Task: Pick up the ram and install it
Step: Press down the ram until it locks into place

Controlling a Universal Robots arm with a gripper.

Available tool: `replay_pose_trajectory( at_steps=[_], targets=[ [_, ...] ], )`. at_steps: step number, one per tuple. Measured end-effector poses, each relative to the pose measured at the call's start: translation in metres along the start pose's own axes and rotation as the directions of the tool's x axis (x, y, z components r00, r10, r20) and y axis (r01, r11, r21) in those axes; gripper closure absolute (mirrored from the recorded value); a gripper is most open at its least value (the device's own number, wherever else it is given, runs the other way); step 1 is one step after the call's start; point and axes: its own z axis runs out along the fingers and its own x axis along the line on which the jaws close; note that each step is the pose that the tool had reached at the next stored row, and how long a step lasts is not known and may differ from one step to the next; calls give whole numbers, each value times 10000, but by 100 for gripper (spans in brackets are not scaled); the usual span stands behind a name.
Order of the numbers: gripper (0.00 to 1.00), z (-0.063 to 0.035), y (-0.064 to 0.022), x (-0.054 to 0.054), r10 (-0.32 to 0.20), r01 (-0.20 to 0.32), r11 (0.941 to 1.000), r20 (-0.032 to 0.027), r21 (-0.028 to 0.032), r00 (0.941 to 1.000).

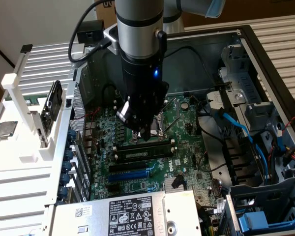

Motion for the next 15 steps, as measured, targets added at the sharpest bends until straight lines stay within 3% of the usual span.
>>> replay_pose_trajectory(
  at_steps=[5, 10, 15],
  targets=[
    [90, 0, 0, 0, 609, -609, 9981, -15, 18, 9981],
    [90, 0, 0, 0, 1235, -1235, 9923, -24, 27, 9923],
    [90, 0, 0, 0, 2107, -2107, 9775, -35, 39, 9775]
  ],
)
